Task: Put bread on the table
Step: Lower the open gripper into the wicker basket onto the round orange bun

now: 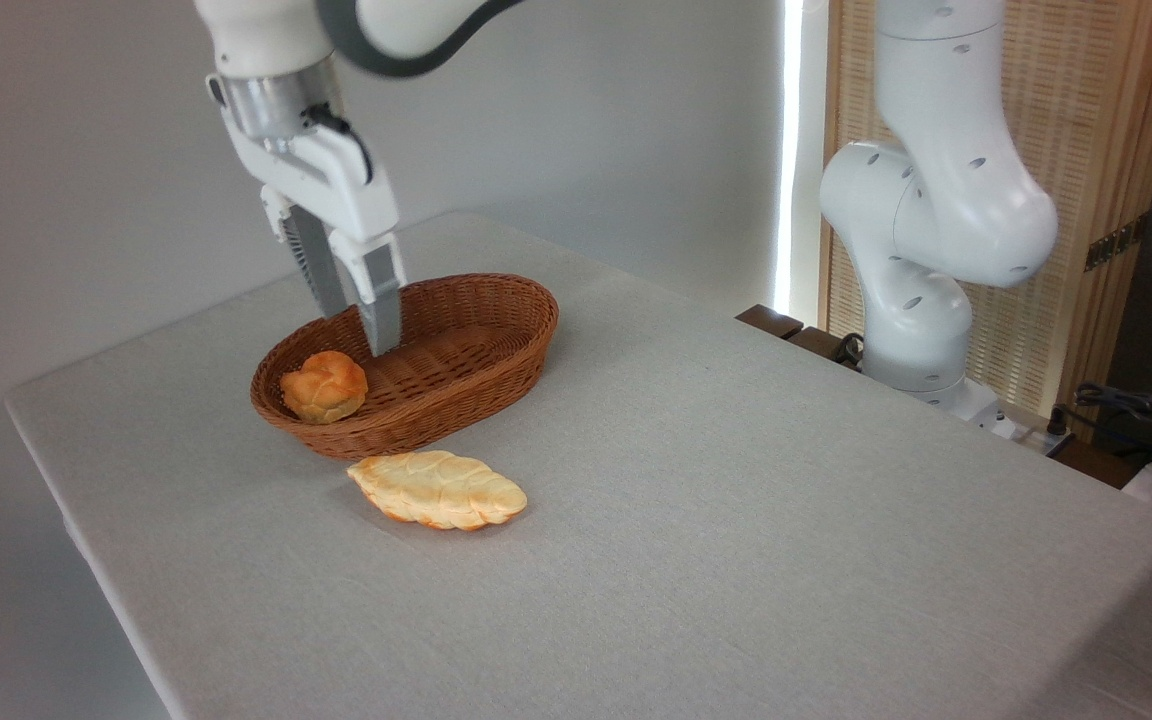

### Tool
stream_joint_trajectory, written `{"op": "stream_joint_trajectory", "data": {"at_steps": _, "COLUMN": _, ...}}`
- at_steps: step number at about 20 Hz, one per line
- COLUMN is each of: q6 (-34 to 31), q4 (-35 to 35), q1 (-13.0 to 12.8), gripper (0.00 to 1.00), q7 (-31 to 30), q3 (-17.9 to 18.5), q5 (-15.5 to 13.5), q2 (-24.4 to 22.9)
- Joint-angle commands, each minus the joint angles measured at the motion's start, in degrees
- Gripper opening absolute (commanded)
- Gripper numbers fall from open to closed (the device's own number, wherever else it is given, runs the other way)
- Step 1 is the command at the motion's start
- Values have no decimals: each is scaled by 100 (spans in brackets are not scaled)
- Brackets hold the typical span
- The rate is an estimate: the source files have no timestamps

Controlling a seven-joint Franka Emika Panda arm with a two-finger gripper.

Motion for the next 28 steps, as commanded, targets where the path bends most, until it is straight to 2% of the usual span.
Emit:
{"op": "stream_joint_trajectory", "data": {"at_steps": 1, "q6": 743, "q4": 9, "q1": -241, "gripper": 100, "q7": -601, "q3": -177, "q5": -59, "q2": 471}}
{"op": "stream_joint_trajectory", "data": {"at_steps": 6, "q6": 1386, "q4": -114, "q1": -383, "gripper": 100, "q7": -805, "q3": -300, "q5": -41, "q2": 805}}
{"op": "stream_joint_trajectory", "data": {"at_steps": 12, "q6": 1817, "q4": -588, "q1": -391, "gripper": 100, "q7": -805, "q3": -380, "q5": 55, "q2": 832}}
{"op": "stream_joint_trajectory", "data": {"at_steps": 14, "q6": 1993, "q4": -772, "q1": -391, "gripper": 100, "q7": -822, "q3": -467, "q5": 230, "q2": 823}}
{"op": "stream_joint_trajectory", "data": {"at_steps": 15, "q6": 2011, "q4": -817, "q1": -391, "gripper": 90, "q7": -822, "q3": -476, "q5": 336, "q2": 823}}
{"op": "stream_joint_trajectory", "data": {"at_steps": 16, "q6": 2011, "q4": -834, "q1": -391, "gripper": 66, "q7": -822, "q3": -476, "q5": 380, "q2": 823}}
{"op": "stream_joint_trajectory", "data": {"at_steps": 17, "q6": 2011, "q4": -835, "q1": -383, "gripper": 49, "q7": -822, "q3": -476, "q5": 389, "q2": 823}}
{"op": "stream_joint_trajectory", "data": {"at_steps": 18, "q6": 2011, "q4": -826, "q1": -383, "gripper": 39, "q7": -822, "q3": -476, "q5": 389, "q2": 815}}
{"op": "stream_joint_trajectory", "data": {"at_steps": 26, "q6": 1985, "q4": -826, "q1": -374, "gripper": 37, "q7": -805, "q3": -476, "q5": 398, "q2": 788}}
{"op": "stream_joint_trajectory", "data": {"at_steps": 28, "q6": 1967, "q4": -808, "q1": -365, "gripper": 30, "q7": -788, "q3": -468, "q5": 398, "q2": 753}}
